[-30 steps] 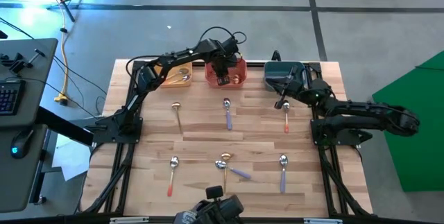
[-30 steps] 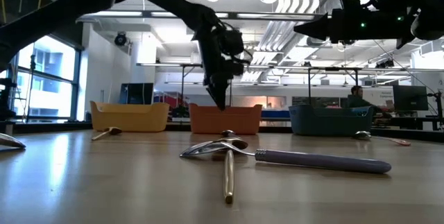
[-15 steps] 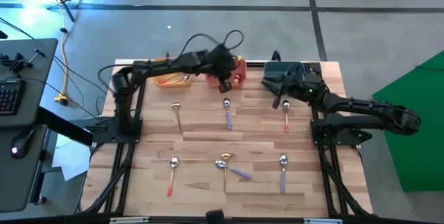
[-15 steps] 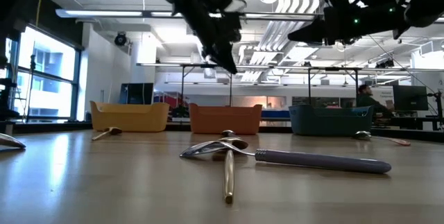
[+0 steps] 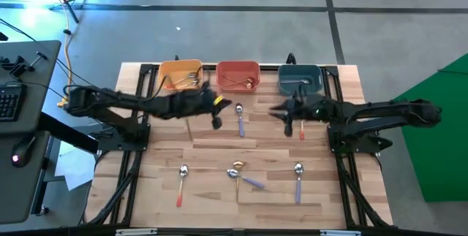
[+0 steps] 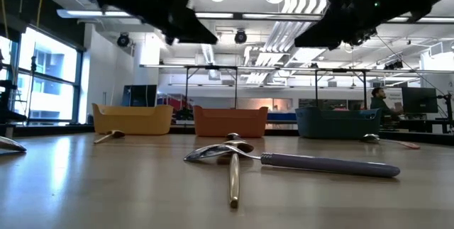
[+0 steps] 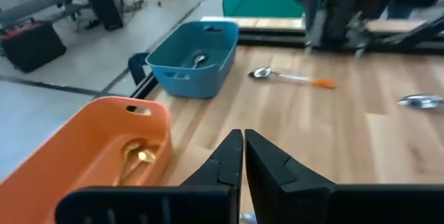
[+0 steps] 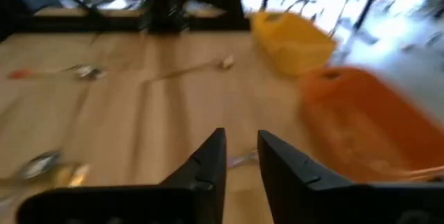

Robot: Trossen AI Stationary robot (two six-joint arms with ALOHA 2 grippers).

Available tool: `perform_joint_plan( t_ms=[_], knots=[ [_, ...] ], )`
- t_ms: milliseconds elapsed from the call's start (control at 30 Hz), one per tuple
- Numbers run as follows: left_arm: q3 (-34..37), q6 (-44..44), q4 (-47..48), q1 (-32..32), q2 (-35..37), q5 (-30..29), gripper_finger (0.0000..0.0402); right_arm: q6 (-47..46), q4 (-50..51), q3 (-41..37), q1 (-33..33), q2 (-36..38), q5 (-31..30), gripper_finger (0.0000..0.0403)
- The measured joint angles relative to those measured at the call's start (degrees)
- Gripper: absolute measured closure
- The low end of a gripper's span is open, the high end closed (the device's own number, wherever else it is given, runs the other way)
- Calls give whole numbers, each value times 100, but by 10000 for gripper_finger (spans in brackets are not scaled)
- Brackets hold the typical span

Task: Sort silverware by color (type)
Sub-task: Put the violet spoon into the blue bin

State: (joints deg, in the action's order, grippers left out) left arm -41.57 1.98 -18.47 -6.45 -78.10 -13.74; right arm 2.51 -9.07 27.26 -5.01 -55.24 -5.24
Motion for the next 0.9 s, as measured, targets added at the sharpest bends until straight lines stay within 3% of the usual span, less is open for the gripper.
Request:
perform_joint_plan(
  t_ms=[133, 233, 533, 733, 900],
  knots=[
    [641, -151, -313, 501, 542, -537, 394, -758, 493, 223, 922, -450, -681, 391],
    [930, -184, -382, 847, 811, -1028, 394, -1267, 901, 466, 1558, -939, -1142, 396],
    [1358, -392, -545, 1568, 991, -1938, 394, -2607, 1395, 1469, 2793, -2744, -1240, 342],
    [1380, -581, -572, 1780, 991, -2268, 394, -2932, 1649, 2344, 3164, -3880, -1234, 278],
    [1380, -608, -641, 1819, 991, -2297, 394, -2993, 1771, 3009, 3345, -4681, -1253, 262]
  ],
)
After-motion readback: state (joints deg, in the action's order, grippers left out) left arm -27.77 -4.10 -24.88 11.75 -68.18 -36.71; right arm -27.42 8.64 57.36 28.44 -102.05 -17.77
